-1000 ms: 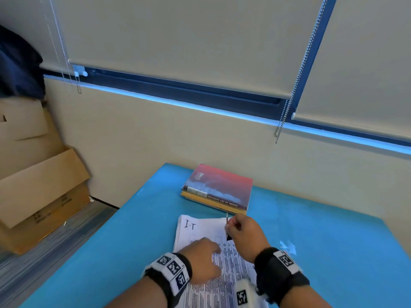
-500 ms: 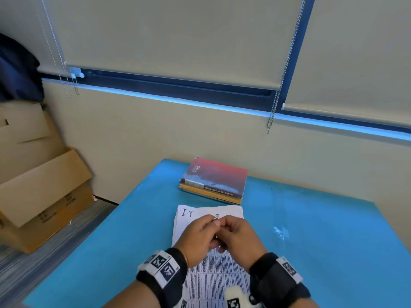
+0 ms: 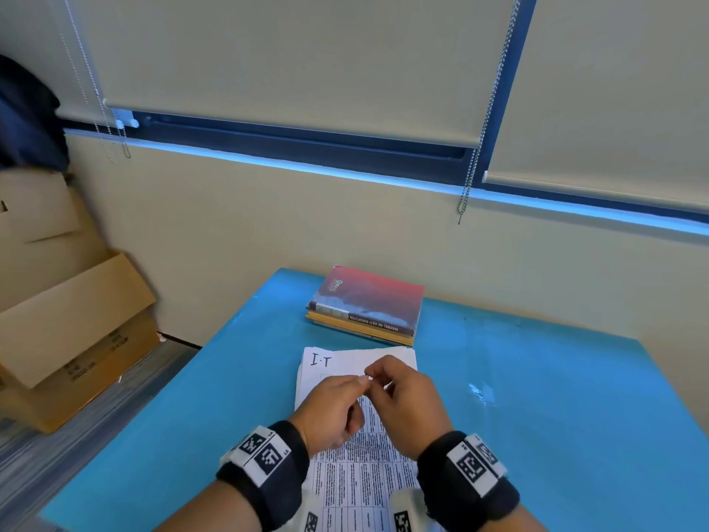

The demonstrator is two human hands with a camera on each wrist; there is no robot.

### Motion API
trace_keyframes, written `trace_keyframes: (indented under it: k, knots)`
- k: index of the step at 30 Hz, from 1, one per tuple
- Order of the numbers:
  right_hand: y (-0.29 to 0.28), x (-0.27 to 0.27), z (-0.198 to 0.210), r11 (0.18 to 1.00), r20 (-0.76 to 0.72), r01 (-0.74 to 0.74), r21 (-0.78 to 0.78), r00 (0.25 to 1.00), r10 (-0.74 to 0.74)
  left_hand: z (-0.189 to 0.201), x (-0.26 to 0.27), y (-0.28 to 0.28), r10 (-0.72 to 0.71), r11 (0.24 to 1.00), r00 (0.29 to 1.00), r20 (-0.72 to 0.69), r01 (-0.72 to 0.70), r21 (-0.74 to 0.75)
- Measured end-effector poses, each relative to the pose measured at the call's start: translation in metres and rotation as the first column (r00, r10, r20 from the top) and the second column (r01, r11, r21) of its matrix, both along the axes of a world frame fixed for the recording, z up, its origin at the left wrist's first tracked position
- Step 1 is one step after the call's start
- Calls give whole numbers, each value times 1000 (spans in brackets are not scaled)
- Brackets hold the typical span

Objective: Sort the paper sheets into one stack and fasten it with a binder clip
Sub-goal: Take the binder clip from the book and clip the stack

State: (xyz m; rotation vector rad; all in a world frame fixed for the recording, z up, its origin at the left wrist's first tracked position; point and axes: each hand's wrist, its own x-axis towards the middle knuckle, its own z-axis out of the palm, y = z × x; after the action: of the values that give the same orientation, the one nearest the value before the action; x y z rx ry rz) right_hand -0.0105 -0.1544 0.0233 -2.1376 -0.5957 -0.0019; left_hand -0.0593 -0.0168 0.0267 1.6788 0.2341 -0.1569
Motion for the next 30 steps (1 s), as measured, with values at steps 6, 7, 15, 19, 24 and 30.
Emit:
trace_keyframes:
  k: [6,7,15,19,24,30]
  knots:
    - [-1,3,-2,999,65,4,-39,998,-1,-4,0,3,53,995,997,-49,-57,-79]
    - [-2,3,-3,999,69,-3,-33,998,5,-5,1,5,56,995,997,-58,-61,-85]
    - [-4,-8,-7,932,109,-219,-290,960,259,-2,12,9,224,964,970,-98,-235,-125]
    - [4,-19,-10,929,199,-173,-328,948,247,-1,14,5,294,916,954,-61,-300,-266]
    - [4,-9,-17,1000,-107,-24,6,994,24,-2,9,5,333,834,943,-17,-302,-462]
    - [4,-2,-20,984,-332,62,166,943,-3,-10,9,3,356,887,933,46,-322,-332]
